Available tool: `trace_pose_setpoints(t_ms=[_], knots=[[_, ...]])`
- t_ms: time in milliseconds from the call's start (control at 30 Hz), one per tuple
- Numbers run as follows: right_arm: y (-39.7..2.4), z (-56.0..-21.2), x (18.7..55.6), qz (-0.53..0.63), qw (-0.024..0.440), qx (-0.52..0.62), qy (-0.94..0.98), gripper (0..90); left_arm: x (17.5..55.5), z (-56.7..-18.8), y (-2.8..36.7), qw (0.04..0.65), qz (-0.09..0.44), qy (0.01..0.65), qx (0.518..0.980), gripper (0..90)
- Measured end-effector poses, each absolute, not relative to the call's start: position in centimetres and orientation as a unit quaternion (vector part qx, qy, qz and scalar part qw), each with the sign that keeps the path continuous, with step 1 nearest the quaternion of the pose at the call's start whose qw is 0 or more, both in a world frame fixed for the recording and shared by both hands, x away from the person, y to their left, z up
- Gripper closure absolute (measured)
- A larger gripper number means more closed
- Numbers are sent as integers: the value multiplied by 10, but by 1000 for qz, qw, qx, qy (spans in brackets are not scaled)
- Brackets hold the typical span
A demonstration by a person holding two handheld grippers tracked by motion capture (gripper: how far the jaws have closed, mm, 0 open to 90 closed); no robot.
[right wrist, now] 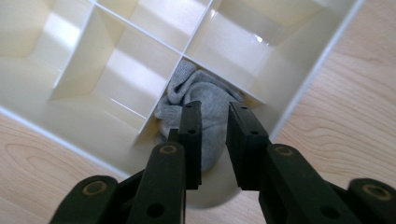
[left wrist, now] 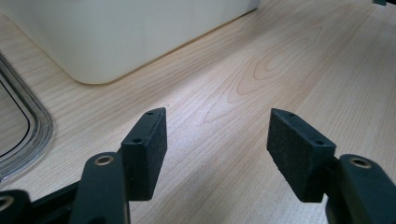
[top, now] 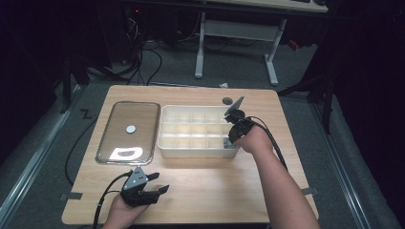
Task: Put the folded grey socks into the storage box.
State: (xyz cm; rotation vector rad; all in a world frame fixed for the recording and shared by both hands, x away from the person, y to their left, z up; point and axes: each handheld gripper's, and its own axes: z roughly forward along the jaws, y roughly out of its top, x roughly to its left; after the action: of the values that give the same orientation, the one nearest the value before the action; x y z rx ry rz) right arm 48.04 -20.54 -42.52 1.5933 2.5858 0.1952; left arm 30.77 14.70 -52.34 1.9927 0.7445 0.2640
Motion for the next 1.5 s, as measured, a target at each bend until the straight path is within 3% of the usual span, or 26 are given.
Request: trace_pose_setpoints(t_ms=[400,633,933,1200,1500], knots=[[-222,-406,449,137,96,521,837,648,308,-524,147,475,111,304,818,385],[-227,-408,425,185,113,519,827,623,310,-524,146,475,109,302,820,385],[-232,-409,387,239,169,507,811,593,310,-523,144,476,109,300,819,385],[-240,-431,353,293,198,516,780,524,311,-524,141,476,107,297,821,385],[-238,-487,318,344,237,502,757,466,310,-524,142,477,106,300,819,384]])
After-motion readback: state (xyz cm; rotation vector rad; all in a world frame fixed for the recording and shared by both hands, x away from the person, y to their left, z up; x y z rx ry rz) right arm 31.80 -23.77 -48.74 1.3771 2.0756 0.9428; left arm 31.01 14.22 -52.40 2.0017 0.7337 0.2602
